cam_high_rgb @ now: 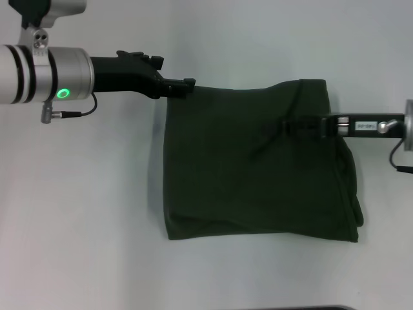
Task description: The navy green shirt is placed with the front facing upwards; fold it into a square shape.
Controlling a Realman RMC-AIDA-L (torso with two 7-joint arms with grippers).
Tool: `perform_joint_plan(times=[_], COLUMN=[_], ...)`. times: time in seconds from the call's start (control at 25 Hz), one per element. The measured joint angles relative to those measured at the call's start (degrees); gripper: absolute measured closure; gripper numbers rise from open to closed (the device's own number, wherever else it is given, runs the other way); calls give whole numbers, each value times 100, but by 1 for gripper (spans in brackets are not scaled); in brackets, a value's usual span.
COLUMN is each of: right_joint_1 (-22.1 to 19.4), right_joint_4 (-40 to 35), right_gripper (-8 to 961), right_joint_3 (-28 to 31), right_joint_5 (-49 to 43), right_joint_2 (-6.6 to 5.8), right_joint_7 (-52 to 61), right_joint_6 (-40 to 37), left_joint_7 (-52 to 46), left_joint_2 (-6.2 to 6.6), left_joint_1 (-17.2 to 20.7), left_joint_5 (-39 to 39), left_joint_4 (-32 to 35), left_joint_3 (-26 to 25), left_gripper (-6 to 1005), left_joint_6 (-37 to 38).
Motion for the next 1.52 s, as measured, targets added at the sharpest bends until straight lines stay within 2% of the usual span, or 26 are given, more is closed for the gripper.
perform_joint_plan(times=[0.24, 0.44, 0.6, 0.84, 1.04, 1.24, 1.52], right_joint_1=[-298, -434, -486, -478, -363, -275, -273], right_joint_4=[-42, -46, -47, -34, -49, -49, -43], right_gripper=[32, 32, 31, 31, 29, 27, 28], right_joint_3=[273, 357, 266, -17, -151, -241, -218], right_joint_5=[59, 55, 4, -43, -53, -54, -52], right_joint_2=[-102, -117, -63, 71, 160, 173, 180], right_joint_7=[-475, -1059, -1552, -2045, -2072, -2030, -2020], right_joint_6=[-75, -366, -702, -1084, -1129, -1111, -1128], left_joint_7=[-101, -64, 59, 225, 256, 298, 301], left_joint_2=[-2, 12, 52, 214, 315, 418, 442], left_joint_1=[215, 457, 685, 1021, 1182, 1240, 1287], left_joint_5=[-202, -646, -760, -767, -747, -716, -622], left_joint_4=[-291, -444, -453, -379, -283, -116, -83], left_joint_3=[-203, -611, -1122, -1616, -1680, -1657, -1716], left_gripper=[91, 91, 92, 92, 91, 91, 91], left_joint_6=[492, 1345, 2203, 3278, 3557, 3685, 3804])
